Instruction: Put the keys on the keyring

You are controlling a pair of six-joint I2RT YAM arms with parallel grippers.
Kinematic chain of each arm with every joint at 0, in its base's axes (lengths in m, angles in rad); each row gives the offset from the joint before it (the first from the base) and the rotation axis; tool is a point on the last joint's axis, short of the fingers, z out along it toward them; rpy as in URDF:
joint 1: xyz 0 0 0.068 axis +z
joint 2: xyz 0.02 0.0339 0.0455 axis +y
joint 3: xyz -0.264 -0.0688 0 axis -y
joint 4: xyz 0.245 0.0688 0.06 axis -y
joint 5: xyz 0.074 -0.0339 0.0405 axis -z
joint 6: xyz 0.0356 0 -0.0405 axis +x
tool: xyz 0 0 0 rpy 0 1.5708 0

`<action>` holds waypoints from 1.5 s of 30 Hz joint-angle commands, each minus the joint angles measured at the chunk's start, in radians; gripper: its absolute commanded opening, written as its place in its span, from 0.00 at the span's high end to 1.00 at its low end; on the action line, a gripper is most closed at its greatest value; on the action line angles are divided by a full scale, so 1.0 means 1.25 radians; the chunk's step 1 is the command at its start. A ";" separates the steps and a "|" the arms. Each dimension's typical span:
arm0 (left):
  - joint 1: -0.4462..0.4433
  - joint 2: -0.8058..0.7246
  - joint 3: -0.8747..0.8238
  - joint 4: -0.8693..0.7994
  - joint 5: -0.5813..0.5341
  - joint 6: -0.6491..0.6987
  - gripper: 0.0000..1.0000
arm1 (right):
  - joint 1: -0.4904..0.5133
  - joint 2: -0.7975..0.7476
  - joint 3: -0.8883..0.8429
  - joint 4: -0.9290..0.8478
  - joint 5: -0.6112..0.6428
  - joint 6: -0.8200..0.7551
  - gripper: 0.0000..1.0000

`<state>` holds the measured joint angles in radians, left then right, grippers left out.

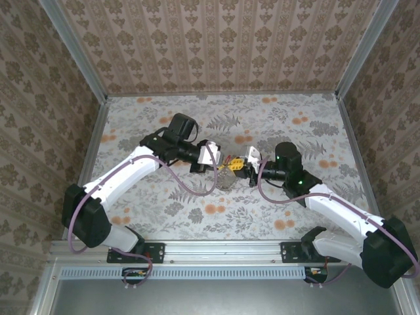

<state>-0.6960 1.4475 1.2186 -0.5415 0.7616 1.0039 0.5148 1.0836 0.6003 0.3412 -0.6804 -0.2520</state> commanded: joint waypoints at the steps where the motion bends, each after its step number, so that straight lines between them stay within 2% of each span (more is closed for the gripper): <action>1: -0.024 -0.015 -0.026 0.018 -0.089 0.023 1.00 | -0.001 0.008 -0.017 0.205 0.014 0.121 1.00; 3: -0.031 -0.023 -0.046 0.050 -0.145 0.008 1.00 | -0.002 0.014 -0.028 0.251 0.043 0.158 1.00; 6: -0.040 -0.029 -0.062 0.073 -0.150 -0.007 1.00 | -0.002 0.024 -0.036 0.294 0.074 0.197 1.00; 7: -0.039 -0.029 -0.060 0.080 -0.132 -0.025 1.00 | -0.002 0.029 -0.037 0.305 0.068 0.201 1.00; 12: 0.021 -0.060 -0.079 0.164 0.029 -0.150 0.73 | -0.001 0.023 -0.039 0.266 0.033 0.135 1.00; 14: 0.056 -0.073 -0.082 0.168 0.083 -0.175 0.71 | -0.001 0.009 -0.028 0.202 0.012 0.079 1.00; 20: 0.111 -0.093 -0.064 0.115 0.152 -0.163 0.70 | 0.000 -0.014 0.000 0.064 -0.042 -0.044 1.00; 28: 0.094 -0.047 -0.026 0.104 0.249 -0.189 0.71 | 0.001 0.001 0.016 0.070 -0.058 -0.063 1.00; 42: 0.054 -0.006 -0.010 0.071 0.257 -0.165 0.73 | 0.003 0.004 0.031 0.064 -0.070 -0.074 1.00; 45: 0.050 0.001 -0.008 0.072 0.264 -0.168 0.77 | 0.003 0.006 0.032 0.062 -0.069 -0.075 1.00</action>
<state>-0.6231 1.4288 1.1713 -0.4271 1.0443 0.7883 0.5133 1.0885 0.6052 0.4099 -0.7353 -0.3248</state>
